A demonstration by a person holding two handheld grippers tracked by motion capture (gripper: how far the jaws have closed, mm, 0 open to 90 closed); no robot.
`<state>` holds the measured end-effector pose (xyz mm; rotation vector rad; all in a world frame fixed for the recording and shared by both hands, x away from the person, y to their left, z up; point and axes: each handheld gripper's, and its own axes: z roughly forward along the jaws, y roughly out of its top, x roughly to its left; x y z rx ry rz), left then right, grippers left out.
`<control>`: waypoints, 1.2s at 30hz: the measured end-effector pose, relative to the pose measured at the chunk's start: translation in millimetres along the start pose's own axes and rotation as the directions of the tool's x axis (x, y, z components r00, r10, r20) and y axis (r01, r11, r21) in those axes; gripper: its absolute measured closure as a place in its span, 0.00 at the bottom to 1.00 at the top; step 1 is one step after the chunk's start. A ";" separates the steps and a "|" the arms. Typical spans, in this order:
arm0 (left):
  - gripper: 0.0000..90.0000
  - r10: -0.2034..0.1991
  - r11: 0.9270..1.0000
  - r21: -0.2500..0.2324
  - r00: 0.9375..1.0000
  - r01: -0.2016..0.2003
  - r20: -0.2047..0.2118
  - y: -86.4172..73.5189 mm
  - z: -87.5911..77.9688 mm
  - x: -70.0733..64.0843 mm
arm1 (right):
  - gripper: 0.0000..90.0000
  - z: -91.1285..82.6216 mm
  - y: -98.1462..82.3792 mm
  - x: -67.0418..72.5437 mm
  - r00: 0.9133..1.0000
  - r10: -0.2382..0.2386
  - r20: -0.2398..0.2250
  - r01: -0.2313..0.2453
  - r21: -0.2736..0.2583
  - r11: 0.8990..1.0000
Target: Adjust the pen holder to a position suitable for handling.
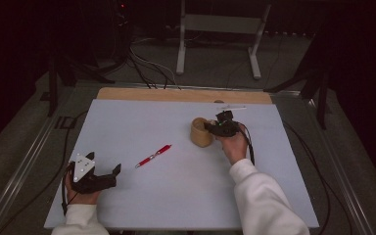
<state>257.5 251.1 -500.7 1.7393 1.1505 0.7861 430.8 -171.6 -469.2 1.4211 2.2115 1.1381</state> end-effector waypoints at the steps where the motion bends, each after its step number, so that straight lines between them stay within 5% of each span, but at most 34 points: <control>1: 0.00 0.000 1.000 0.000 1.000 0.000 0.000 0.0 0.0 -0.1 | 0.71 -1.9 -2.5 3.5 1.000 -0.019 -0.006 0.019 0.001 1.000; 16: 0.00 0.005 1.000 0.009 1.000 -0.005 0.001 -0.2 1.6 -2.0 | 0.71 -25.5 -28.4 31.9 0.989 -0.143 -0.035 0.144 0.029 0.989; 22: 0.00 0.010 1.000 0.012 1.000 -0.010 0.002 -0.2 2.0 -2.6 | 0.69 -26.1 -32.6 28.2 0.993 -0.111 -0.047 0.112 0.021 0.994; 26: 0.00 0.009 1.000 0.011 1.000 -0.009 0.001 -0.2 1.9 -2.5 | 0.41 -28.2 -31.5 31.9 0.991 -0.129 -0.038 0.129 -0.007 0.992; 32: 0.00 0.010 1.000 0.011 1.000 -0.010 0.001 -0.2 2.0 -2.5 | 0.26 -39.0 -29.5 32.8 0.985 -0.168 -0.026 0.166 -0.065 0.984; 36: 0.00 0.010 1.000 0.014 1.000 -0.010 0.000 -0.2 2.0 -2.4 | 0.04 -50.0 -30.4 30.4 0.985 -0.171 0.009 0.171 -0.096 0.981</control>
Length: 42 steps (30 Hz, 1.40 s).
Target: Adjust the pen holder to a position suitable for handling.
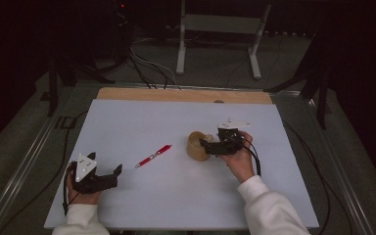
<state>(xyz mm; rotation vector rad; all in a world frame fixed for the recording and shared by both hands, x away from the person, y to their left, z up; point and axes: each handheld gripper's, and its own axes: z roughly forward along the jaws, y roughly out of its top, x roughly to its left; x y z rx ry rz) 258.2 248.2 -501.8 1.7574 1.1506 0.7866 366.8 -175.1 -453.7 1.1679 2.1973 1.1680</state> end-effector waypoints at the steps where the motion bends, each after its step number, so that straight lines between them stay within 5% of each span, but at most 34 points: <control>1: 0.00 0.000 1.000 0.000 1.000 0.000 0.001 0.0 0.0 -0.1 | 0.01 -2.9 -0.2 -0.9 1.000 0.002 0.007 -0.002 -0.007 1.000; 18: 0.00 0.000 1.000 0.002 1.000 0.000 -0.003 -0.1 0.0 -0.4 | 0.02 -54.7 -31.7 -12.7 0.991 -0.080 0.111 0.094 -0.127 0.987; 26: 0.00 0.002 1.000 0.003 1.000 -0.002 -0.003 0.0 0.2 -1.2 | 0.02 -65.4 -46.4 -25.0 0.997 -0.048 0.063 0.056 -0.121 0.991; 28: 0.00 0.002 1.000 0.004 1.000 -0.002 -0.003 0.0 0.5 -1.5 | 0.02 -72.8 -56.4 -26.0 0.996 -0.026 0.085 0.041 -0.181 0.983; 42: 0.00 0.013 1.000 0.008 1.000 -0.013 -0.001 0.5 1.9 -2.0 | 0.02 -91.2 -98.0 -35.8 0.993 0.028 0.115 -0.001 -0.226 0.974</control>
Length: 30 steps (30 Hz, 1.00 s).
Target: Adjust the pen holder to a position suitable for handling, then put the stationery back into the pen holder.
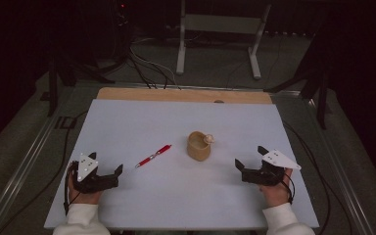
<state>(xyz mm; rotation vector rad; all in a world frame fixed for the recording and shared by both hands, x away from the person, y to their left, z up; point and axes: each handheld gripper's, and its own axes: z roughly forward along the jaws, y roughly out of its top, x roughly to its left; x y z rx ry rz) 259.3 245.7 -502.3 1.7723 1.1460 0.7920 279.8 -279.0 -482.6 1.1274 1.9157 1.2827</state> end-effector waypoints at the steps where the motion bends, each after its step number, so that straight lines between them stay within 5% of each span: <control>1: 0.00 0.000 1.000 0.000 1.000 0.000 0.000 0.0 0.0 0.0 | 0.02 0.0 0.0 0.0 1.000 0.000 0.000 0.000 0.000 1.000; 20: 0.00 -0.006 1.000 0.004 1.000 0.006 0.009 5.2 2.4 -4.7 | 0.02 -9.1 -17.2 -5.4 0.999 0.041 0.009 -0.041 -0.018 0.999; 30: 0.00 0.026 1.000 0.008 0.997 -0.026 0.071 23.5 16.4 -9.3 | 0.02 -8.8 -19.6 -8.4 0.999 0.045 0.018 -0.045 -0.015 0.999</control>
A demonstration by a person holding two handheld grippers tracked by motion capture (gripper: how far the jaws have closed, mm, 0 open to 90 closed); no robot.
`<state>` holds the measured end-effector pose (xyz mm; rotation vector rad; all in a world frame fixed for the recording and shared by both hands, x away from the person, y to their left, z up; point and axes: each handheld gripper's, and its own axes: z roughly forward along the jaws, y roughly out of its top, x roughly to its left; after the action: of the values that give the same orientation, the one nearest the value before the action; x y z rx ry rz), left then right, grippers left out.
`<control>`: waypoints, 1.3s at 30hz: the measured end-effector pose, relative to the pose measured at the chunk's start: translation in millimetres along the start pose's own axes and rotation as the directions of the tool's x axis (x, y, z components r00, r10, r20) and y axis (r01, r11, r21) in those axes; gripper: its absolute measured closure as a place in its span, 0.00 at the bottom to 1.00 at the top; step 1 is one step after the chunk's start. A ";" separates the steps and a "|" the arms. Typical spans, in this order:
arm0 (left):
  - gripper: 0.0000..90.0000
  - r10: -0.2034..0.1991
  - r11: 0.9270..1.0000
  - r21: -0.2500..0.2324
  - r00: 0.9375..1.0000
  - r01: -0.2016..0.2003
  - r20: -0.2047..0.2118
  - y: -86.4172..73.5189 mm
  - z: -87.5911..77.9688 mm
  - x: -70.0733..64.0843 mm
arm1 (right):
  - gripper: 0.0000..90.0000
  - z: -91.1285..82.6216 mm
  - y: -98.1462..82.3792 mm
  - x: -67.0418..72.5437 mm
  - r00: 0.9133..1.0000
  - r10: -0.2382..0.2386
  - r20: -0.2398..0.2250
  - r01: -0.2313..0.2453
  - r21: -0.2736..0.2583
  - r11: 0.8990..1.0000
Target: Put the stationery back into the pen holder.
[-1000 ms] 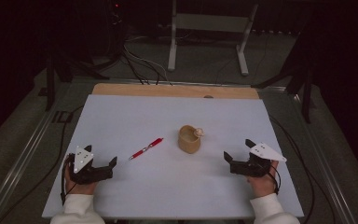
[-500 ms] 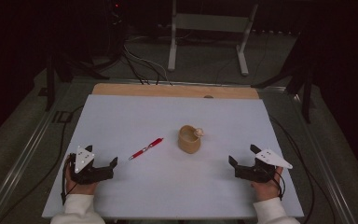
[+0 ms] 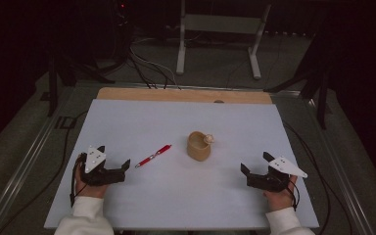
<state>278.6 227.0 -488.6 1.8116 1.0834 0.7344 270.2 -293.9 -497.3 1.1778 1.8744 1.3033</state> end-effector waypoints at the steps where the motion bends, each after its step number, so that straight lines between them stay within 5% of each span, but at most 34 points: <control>1: 0.00 0.002 1.000 0.004 1.000 -0.002 0.009 0.6 2.8 -0.4 | 0.02 -0.3 -0.1 -0.2 1.000 0.000 0.001 0.000 0.000 1.000; 10: 0.00 -0.017 0.999 0.052 0.997 0.014 0.073 -1.5 29.9 -4.8 | 0.02 -1.8 -1.1 -1.7 1.000 0.012 -0.003 -0.012 -0.004 1.000; 20: 0.00 -0.034 0.997 0.076 0.995 0.027 0.097 -3.1 41.5 -9.8 | 0.02 -1.6 -2.0 -3.7 1.000 0.023 -0.003 -0.023 -0.006 1.000; 25: 0.05 -0.007 0.986 0.164 0.993 -0.013 0.121 -4.3 50.3 -17.4 | 0.02 -0.9 -2.4 -3.5 1.000 0.023 -0.002 -0.023 -0.005 1.000; 27: 0.17 -0.011 0.981 0.194 0.992 -0.014 0.128 -5.0 53.1 -17.8 | 0.02 -0.2 -2.8 -3.5 1.000 0.025 -0.001 -0.025 -0.002 1.000; 30: 0.47 -0.013 0.976 0.215 0.983 -0.028 0.184 -7.3 56.1 -19.5 | 0.02 0.3 -3.0 -3.8 1.000 0.023 0.000 -0.023 0.000 1.000; 35: 0.64 0.000 0.963 0.263 0.980 -0.052 0.197 -9.6 65.1 -23.5 | 0.02 0.5 -3.2 -4.1 1.000 0.026 0.002 -0.026 0.004 1.000; 39: 0.89 0.044 0.953 0.286 0.980 -0.100 0.196 -7.0 67.1 -27.1 | 0.02 0.7 -3.4 -4.4 1.000 0.027 0.002 -0.027 0.004 1.000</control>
<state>318.4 178.8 -525.9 2.1364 1.0469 0.4485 271.6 -298.0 -500.9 1.2103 1.8669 1.3129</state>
